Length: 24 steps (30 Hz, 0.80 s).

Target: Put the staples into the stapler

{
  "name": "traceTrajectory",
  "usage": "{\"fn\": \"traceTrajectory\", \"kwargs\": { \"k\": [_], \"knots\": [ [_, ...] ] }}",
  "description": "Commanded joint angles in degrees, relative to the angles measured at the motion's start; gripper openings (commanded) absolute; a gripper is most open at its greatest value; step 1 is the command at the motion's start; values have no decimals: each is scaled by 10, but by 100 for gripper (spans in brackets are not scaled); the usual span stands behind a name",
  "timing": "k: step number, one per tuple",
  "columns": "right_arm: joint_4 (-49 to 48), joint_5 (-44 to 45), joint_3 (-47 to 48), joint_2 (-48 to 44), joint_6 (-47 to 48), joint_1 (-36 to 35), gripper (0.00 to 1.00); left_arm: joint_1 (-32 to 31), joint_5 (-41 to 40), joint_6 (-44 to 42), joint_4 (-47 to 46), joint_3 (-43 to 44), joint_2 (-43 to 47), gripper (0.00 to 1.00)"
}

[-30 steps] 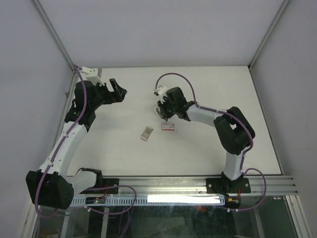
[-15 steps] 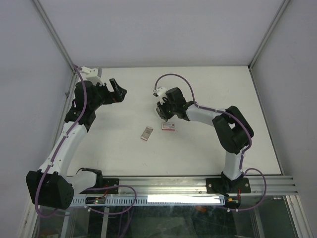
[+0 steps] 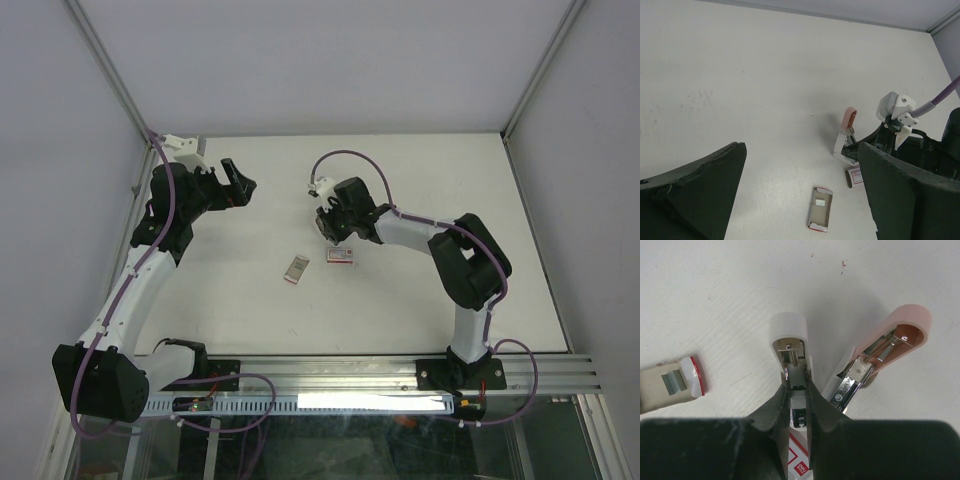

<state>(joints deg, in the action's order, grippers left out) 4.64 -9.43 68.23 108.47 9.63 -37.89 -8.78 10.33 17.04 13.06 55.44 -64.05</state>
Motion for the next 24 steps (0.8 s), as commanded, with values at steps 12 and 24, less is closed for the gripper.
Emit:
{"fn": "traceTrajectory", "kwargs": {
  "k": [12,24],
  "knots": [
    [-4,-11,16,-41,-7,-2,37,2,-14,-11,-21,-2,27,99],
    [32,49,48,-42,-58,-3,38,2,-22,-12,-22,-4,34,99]
  ]
}}
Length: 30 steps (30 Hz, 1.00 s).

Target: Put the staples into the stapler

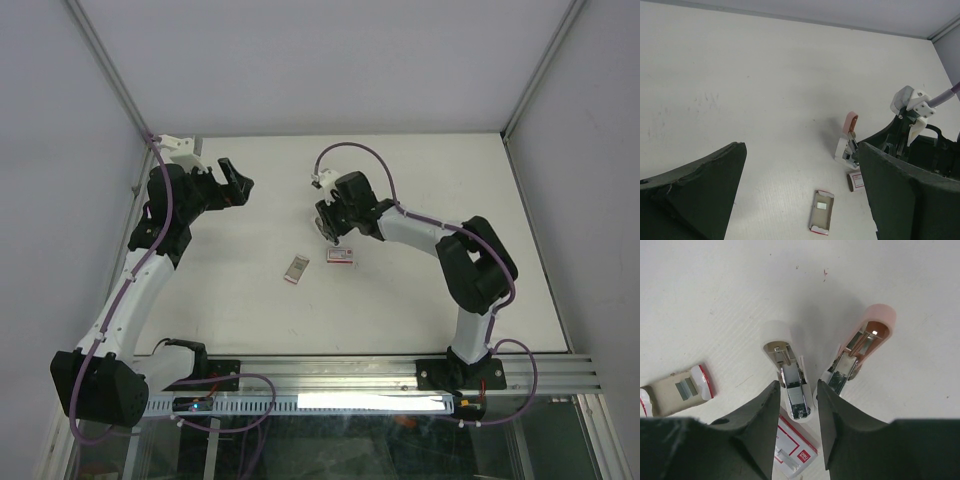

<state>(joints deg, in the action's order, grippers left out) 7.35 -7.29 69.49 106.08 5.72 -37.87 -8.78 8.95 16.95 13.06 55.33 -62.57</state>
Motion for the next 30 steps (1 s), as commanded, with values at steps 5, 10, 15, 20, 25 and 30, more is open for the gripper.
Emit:
{"fn": "traceTrajectory", "kwargs": {
  "k": [5,10,15,20,25,30],
  "knots": [
    [19,38,49,1,-12,-5,39,2,-7,-12,-22,-3,19,99],
    [30,48,61,19,-5,-10,40,2,-7,-12,-22,-4,19,99],
    [40,65,73,37,-1,-13,40,2,-7,-13,-21,-4,19,99],
    [49,80,74,42,3,-16,40,2,-7,-12,-21,-4,20,99],
    [53,89,65,35,4,-18,40,2,-8,-12,-21,-5,21,99],
    [54,90,58,28,3,-18,40,2,-7,-13,-21,-4,22,99]
  ]
}}
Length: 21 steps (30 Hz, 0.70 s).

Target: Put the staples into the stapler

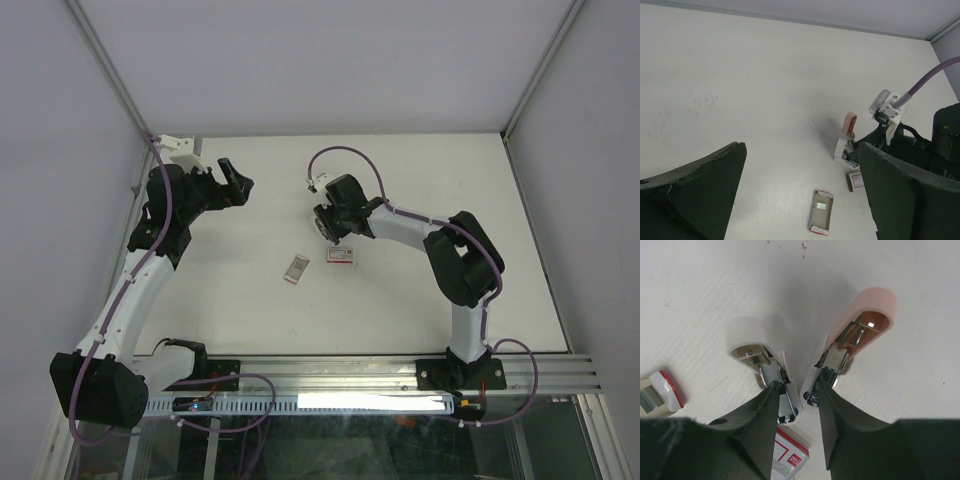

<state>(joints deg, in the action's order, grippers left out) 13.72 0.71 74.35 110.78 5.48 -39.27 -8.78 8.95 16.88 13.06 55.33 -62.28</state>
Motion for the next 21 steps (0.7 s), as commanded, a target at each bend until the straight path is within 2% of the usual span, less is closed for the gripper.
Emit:
{"fn": "traceTrajectory", "kwargs": {
  "k": [1,7,10,13,15,17,21],
  "knots": [
    [-8,10,8,-20,6,-4,40,2,-7,-12,-21,-4,19,99],
    [1,-7,13,-48,-12,-4,40,2,-10,-7,-21,-8,21,99],
    [15,-7,15,-79,-39,-4,41,2,-9,35,-21,-28,33,98],
    [28,-16,2,-120,-86,-4,44,0,31,106,-50,-87,57,96],
    [20,-55,-20,-146,-118,-5,46,-9,59,143,-77,-137,63,95],
    [5,-87,-44,-164,-147,-16,47,-27,59,161,-87,-173,62,94],
    [-13,-92,-71,-169,-156,-58,47,-72,53,191,-104,-223,57,93]
  ]
}}
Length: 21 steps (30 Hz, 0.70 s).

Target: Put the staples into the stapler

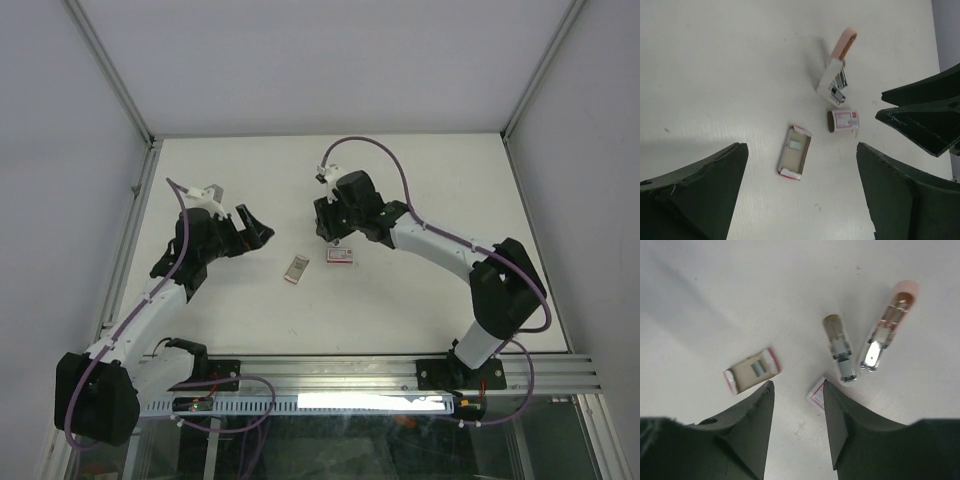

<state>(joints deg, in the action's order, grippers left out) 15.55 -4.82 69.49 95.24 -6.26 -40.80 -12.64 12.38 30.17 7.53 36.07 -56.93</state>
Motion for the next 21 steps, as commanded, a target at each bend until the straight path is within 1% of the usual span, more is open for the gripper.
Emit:
{"fn": "traceTrajectory", "kwargs": {
  "k": [1,4,8,14,17,21],
  "knots": [
    [-36,-31,-23,-7,-32,-56,47,-41,14,64,-53,-39,4,93],
    [-38,-13,-7,22,1,-93,47,-45,4,78,-64,-58,13,94],
    [-36,-3,29,74,50,-124,46,-45,-10,87,-72,-70,22,96],
    [-16,5,87,153,90,-132,45,-45,-46,98,-75,-87,37,98],
    [-9,18,101,176,106,-134,45,-43,-64,104,-78,-97,45,99],
    [-3,22,113,194,118,-134,44,-40,-69,108,-87,-105,48,99]
  ]
}}
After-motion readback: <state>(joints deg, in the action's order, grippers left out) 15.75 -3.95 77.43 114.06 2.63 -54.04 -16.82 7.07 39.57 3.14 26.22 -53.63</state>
